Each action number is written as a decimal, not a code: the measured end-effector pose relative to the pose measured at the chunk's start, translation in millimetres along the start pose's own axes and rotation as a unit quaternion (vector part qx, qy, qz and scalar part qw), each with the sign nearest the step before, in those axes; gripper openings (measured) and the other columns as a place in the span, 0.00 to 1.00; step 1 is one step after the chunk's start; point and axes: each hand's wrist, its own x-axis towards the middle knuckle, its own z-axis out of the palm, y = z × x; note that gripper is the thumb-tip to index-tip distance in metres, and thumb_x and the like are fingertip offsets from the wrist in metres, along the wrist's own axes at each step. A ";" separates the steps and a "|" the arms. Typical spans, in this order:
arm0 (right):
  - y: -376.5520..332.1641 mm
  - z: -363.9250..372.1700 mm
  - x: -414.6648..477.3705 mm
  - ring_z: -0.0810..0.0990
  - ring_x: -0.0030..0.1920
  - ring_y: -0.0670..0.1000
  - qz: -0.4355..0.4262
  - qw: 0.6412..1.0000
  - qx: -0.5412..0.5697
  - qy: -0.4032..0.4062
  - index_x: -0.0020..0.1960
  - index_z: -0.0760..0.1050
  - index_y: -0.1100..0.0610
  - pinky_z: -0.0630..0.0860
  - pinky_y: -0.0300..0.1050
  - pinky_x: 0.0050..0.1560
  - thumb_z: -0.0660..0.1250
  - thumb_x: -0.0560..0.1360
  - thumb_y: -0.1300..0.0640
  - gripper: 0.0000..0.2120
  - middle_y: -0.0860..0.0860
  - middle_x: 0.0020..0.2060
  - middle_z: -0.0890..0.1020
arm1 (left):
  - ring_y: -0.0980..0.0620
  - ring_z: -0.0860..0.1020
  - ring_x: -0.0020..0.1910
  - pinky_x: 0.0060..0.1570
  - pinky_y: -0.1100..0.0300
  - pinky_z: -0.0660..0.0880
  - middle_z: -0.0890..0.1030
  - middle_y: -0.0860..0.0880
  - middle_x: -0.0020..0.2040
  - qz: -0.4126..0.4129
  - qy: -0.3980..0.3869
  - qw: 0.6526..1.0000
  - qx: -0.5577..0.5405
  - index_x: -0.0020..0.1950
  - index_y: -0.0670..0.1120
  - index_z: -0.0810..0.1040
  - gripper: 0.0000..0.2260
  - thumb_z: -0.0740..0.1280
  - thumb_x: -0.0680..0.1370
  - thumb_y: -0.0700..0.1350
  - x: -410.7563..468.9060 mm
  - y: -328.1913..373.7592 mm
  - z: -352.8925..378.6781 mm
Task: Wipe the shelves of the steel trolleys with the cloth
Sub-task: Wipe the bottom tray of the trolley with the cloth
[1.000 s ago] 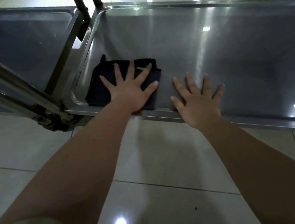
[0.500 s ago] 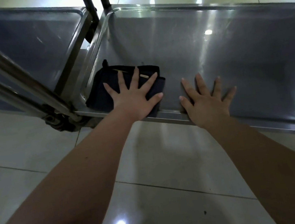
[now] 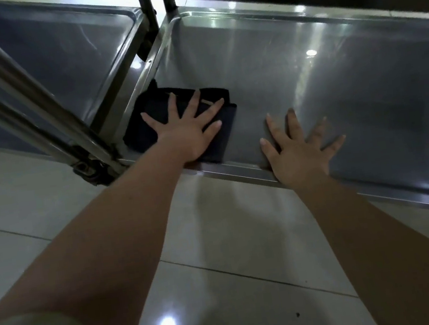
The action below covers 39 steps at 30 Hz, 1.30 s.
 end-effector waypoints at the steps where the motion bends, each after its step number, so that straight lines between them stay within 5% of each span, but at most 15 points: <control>1: 0.8 1.4 0.6 0.33 0.74 0.69 -0.001 1.000 0.000 0.004 0.72 0.32 0.29 0.32 0.79 0.62 0.34 0.74 0.29 0.27 0.41 0.78 0.38 | 0.39 0.37 0.77 0.57 0.19 0.36 0.40 0.60 0.79 0.005 0.003 1.000 0.002 0.68 0.79 0.37 0.20 0.42 0.78 0.69 6.7 -5.0 -3.1; 19: 3.1 -9.7 -4.1 0.33 0.74 0.69 -0.032 0.999 0.002 -0.034 0.73 0.32 0.30 0.35 0.79 0.64 0.39 0.77 0.31 0.27 0.42 0.78 0.37 | 0.39 0.37 0.77 0.58 0.20 0.37 0.37 0.59 0.79 0.010 0.006 1.000 0.000 0.66 0.79 0.31 0.24 0.37 0.72 0.74 -41.2 -5.6 19.2; 23: 67.2 -20.9 -7.4 0.44 0.78 0.62 -0.089 0.996 -0.025 -0.012 0.76 0.43 0.33 0.41 0.71 0.70 0.46 0.79 0.33 0.28 0.41 0.79 0.46 | 0.40 0.37 0.77 0.60 0.20 0.38 0.36 0.59 0.79 0.004 0.000 1.000 0.010 0.66 0.79 0.31 0.24 0.39 0.73 0.74 -39.9 -4.4 15.9; 28: 207.0 -23.2 -24.4 0.43 0.77 0.63 0.083 0.995 0.043 -0.023 0.75 0.42 0.30 0.45 0.72 0.71 0.48 0.77 0.31 0.29 0.41 0.79 0.48 | 0.39 0.36 0.77 0.61 0.20 0.39 0.34 0.59 0.78 -0.016 -0.025 0.999 0.020 0.65 0.78 0.28 0.24 0.37 0.72 0.73 -41.9 2.2 11.8; 32: 221.1 -12.6 -26.4 0.39 0.77 0.65 0.091 0.996 0.001 -0.020 0.72 0.33 0.28 0.42 0.71 0.71 0.40 0.74 0.29 0.29 0.40 0.78 0.42 | 0.35 0.36 0.76 0.59 0.19 0.40 0.33 0.55 0.78 -0.016 -0.031 0.998 0.044 0.68 0.74 0.29 0.25 0.39 0.76 0.70 -42.7 64.0 18.7; 39: 226.0 -5.1 -23.4 0.37 0.77 0.64 0.079 0.997 0.009 -0.008 0.74 0.34 0.31 0.40 0.72 0.71 0.36 0.74 0.30 0.29 0.39 0.78 0.42 | 0.30 0.32 0.73 0.52 0.18 0.31 0.32 0.49 0.78 0.078 -0.033 0.996 0.029 0.75 0.67 0.36 0.27 0.43 0.79 0.67 -58.5 269.2 40.2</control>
